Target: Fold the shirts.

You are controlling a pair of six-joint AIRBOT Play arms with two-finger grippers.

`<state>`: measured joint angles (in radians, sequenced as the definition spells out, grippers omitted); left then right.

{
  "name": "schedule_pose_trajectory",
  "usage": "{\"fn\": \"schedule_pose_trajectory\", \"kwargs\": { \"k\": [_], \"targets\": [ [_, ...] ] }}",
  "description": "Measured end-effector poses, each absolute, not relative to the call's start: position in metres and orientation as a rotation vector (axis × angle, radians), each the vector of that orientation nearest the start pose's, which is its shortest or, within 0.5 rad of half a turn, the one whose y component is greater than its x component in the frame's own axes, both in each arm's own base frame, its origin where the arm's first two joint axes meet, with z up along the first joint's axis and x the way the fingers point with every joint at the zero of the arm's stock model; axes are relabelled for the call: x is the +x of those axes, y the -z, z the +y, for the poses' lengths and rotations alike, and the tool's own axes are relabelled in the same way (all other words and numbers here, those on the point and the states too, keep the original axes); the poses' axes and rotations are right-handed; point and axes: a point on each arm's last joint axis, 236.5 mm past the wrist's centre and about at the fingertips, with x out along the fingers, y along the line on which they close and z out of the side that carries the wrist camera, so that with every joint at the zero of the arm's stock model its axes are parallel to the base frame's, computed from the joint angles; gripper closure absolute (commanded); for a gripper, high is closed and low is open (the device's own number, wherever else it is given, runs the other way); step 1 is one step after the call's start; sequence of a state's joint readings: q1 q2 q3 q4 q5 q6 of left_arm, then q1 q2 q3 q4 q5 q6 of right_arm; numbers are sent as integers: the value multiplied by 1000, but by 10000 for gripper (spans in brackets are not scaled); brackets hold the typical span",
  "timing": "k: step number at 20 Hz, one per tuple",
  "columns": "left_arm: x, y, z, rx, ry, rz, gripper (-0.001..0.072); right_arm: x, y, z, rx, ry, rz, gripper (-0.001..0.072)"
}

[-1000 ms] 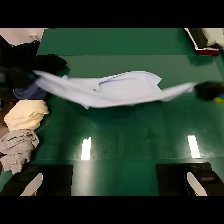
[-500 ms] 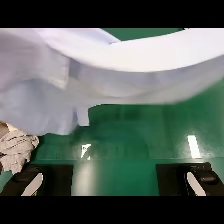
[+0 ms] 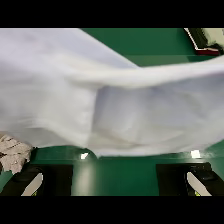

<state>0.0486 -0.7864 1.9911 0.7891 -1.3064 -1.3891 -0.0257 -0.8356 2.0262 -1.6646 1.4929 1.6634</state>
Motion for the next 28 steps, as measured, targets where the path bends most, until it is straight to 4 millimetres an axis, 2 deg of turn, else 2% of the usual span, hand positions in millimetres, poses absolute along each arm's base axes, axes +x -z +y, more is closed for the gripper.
{"fn": "schedule_pose_trajectory", "kwargs": {
  "k": [1, 3, 8, 10, 13, 15, 18, 22, 25, 28],
  "targets": [
    [197, -500, -149, -81, 686, 95, 683, 254, -430, -32, 77, 152, 405, 697],
    [240, -447, -138, -104, 633, 263, 683, 282, -376, -37, 78, 183, 629, 697],
    [335, -297, -109, -163, 504, 644, 683, 338, -236, -41, 43, 211, 1102, 696],
    [366, -247, -101, -177, 472, 735, 682, 358, -192, -39, 26, 193, 1195, 696],
    [409, -189, -92, -190, 433, 808, 682, 393, -138, -32, 21, 148, 1221, 696],
    [434, -159, -86, -197, 407, 830, 682, 416, -112, -27, 27, 122, 1186, 696],
    [465, -128, -78, -209, 365, 827, 682, 446, -87, -23, 53, 111, 1096, 696],
    [496, -111, -66, -217, 308, 774, 682, 475, -73, -21, 85, 107, 973, 696],
    [504, -106, -62, -193, 296, 758, 683, 477, -59, -19, 101, 104, 966, 696],
    [488, -82, -59, -126, 313, 856, 683, 461, -34, -15, 112, 104, 1042, 696]
  ]
}}
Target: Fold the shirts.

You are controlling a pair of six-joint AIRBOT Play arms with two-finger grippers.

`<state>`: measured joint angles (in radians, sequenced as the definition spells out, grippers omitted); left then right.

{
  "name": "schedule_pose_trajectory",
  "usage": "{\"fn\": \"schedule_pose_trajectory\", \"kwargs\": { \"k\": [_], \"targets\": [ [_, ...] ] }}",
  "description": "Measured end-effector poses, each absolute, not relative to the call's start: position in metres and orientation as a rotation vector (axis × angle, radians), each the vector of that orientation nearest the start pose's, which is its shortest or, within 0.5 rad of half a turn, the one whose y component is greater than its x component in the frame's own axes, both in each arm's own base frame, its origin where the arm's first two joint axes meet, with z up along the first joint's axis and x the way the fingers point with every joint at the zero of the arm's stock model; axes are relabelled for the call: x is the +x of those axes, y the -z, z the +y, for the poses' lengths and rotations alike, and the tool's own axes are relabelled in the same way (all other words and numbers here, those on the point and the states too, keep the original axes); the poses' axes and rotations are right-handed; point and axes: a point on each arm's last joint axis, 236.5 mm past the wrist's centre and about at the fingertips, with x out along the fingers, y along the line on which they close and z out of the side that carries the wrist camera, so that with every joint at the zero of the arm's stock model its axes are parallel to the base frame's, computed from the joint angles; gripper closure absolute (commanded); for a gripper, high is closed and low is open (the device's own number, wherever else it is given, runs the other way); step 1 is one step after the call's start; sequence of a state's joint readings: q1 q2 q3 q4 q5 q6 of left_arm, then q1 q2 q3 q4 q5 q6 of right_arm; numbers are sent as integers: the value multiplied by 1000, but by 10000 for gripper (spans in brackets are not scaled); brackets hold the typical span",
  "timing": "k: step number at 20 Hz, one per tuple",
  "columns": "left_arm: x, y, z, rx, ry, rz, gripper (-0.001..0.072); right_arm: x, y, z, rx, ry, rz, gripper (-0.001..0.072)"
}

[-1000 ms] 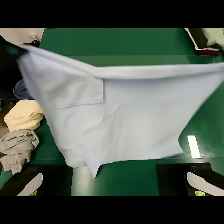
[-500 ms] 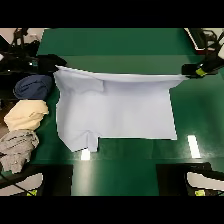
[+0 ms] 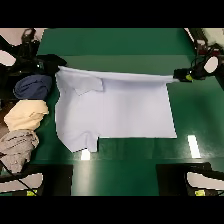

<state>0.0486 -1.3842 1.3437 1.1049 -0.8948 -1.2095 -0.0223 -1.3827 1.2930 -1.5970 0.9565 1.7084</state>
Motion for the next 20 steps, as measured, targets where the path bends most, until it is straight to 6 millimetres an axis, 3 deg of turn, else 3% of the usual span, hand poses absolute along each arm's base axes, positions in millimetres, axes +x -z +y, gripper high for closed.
{"fn": "schedule_pose_trajectory", "kwargs": {
  "k": [5, 9, 10, 11, 12, 16, 20],
  "targets": [
    [444, -22, -47, -31, 319, 1087, 682, 430, 7, -10, 135, 102, 1170, 695],
    [422, 4, -43, -19, 316, 1183, 681, 417, 23, -1, 174, 87, 1221, 693],
    [419, 7, -43, -23, 313, 1199, 653, 415, 25, 2, 188, 80, 1228, 672],
    [416, 9, -42, -25, 308, 1213, 403, 413, 26, 6, 202, 71, 1237, 483],
    [413, 11, -41, -26, 304, 1227, 240, 411, 28, 8, 211, 65, 1248, 336],
    [394, 17, -34, -31, 272, 1312, 241, 396, 29, 16, 237, 47, 1305, 325],
    [357, 9, -25, -42, 214, 1397, 241, 381, 8, 19, 225, 21, 1311, 325]
  ]
}}
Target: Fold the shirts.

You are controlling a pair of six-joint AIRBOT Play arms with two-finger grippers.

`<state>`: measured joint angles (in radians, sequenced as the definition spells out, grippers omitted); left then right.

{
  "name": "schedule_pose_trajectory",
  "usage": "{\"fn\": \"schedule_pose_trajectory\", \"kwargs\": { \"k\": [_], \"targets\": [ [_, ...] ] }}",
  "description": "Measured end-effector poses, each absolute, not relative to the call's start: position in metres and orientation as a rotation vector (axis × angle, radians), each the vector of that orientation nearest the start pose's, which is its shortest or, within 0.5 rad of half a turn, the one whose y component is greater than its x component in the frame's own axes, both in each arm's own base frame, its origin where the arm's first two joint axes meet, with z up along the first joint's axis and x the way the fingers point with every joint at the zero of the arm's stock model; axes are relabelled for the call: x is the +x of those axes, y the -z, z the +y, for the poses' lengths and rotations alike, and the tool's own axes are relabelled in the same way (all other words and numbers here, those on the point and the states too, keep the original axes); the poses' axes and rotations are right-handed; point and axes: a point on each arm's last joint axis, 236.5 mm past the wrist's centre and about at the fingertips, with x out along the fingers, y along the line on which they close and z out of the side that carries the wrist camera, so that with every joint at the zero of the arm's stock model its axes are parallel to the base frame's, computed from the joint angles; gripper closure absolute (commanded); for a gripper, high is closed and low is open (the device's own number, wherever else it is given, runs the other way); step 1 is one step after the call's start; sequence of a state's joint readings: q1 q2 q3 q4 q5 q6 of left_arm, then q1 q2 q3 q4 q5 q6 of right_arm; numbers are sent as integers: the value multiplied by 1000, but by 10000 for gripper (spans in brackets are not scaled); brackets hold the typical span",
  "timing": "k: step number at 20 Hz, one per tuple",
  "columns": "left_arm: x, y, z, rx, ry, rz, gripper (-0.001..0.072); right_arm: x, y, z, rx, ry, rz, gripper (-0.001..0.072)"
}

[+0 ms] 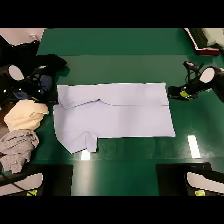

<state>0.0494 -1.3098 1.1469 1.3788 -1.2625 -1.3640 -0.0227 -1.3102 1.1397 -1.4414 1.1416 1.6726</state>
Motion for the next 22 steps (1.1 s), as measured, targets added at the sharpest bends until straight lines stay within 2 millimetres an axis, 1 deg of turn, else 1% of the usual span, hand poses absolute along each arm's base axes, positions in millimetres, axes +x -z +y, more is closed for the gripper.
{"fn": "schedule_pose_trajectory", "kwargs": {
  "k": [2, 5, 6, 8, 12, 15, 18, 20, 22],
  "targets": [
    [328, 7, -27, -76, 191, 1428, 241, 376, -7, 21, 219, 7, 1292, 325],
    [270, 19, -33, -148, 156, 1488, 241, 371, -25, 21, 210, -4, 1257, 325],
    [249, 24, -39, -185, 155, 1510, 242, 370, -29, 21, 208, -7, 1252, 325],
    [216, 37, -55, -271, 168, 1538, 242, 368, -34, 22, 207, -11, 1242, 325],
    [170, 59, -76, -395, 181, 1606, 242, 366, -38, 22, 206, -13, 1239, 326],
    [151, 69, -83, -436, 182, 1646, 242, 365, -39, 22, 205, -15, 1239, 326],
    [141, 75, -87, -461, 182, 1669, 242, 365, -39, 22, 205, -15, 1239, 326],
    [141, 78, -89, -475, 182, 1664, 242, 364, -39, 22, 205, -15, 1239, 325],
    [146, 79, -90, -491, 179, 1639, 242, 364, -39, 22, 205, -15, 1239, 325]
  ]
}}
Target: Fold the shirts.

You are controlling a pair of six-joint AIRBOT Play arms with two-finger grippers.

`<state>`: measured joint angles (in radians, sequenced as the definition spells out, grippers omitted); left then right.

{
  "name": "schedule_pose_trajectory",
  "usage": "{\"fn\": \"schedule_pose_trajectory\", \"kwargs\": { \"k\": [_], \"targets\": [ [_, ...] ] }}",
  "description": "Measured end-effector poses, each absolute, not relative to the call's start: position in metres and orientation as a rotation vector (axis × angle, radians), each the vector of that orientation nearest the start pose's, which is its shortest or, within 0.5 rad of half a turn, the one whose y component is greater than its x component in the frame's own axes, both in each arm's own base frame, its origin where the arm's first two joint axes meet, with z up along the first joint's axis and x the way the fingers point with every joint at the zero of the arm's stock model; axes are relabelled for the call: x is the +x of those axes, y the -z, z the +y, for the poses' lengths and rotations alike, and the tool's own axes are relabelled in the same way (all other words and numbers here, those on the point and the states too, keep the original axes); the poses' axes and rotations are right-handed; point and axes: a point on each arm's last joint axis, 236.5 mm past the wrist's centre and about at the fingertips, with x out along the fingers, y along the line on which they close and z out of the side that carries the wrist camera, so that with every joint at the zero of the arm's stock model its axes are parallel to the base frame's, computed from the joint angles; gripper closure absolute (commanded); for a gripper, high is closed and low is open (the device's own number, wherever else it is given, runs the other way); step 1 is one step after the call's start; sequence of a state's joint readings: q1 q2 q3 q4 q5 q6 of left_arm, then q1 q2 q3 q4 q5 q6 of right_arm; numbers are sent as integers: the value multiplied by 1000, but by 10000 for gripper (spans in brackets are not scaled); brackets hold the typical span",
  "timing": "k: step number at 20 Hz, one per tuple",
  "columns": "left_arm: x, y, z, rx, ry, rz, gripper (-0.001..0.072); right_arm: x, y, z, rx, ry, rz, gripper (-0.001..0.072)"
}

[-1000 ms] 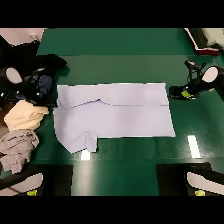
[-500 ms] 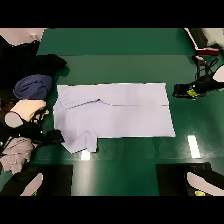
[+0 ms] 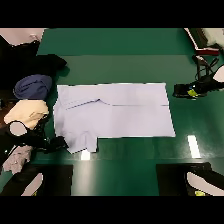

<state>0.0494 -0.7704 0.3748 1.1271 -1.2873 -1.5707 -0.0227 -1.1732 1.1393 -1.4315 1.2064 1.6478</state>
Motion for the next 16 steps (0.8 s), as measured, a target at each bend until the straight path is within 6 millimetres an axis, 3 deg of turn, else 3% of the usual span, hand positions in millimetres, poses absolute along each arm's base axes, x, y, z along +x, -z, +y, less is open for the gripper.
{"fn": "schedule_pose_trajectory", "kwargs": {
  "k": [4, 8, 9, 11, 13, 14, 16],
  "targets": [
    [154, 81, -93, -492, 181, 1601, 242, 364, -39, 22, 204, -15, 1239, 325],
    [154, 83, -109, -444, 225, 1593, 243, 364, -39, 22, 205, -15, 1240, 325],
    [153, 84, -113, -440, 233, 1599, 270, 364, -39, 22, 205, -15, 1241, 325],
    [153, 87, -116, -428, 236, 1606, 438, 364, -38, 22, 205, -15, 1243, 325],
    [155, 89, -118, -422, 236, 1600, 516, 362, -38, 23, 204, -15, 1250, 326],
    [157, 89, -119, -423, 234, 1592, 673, 362, -38, 23, 204, -15, 1252, 325],
    [162, 90, -118, -412, 232, 1575, 682, 358, -37, 22, 202, -15, 1268, 326]
  ]
}}
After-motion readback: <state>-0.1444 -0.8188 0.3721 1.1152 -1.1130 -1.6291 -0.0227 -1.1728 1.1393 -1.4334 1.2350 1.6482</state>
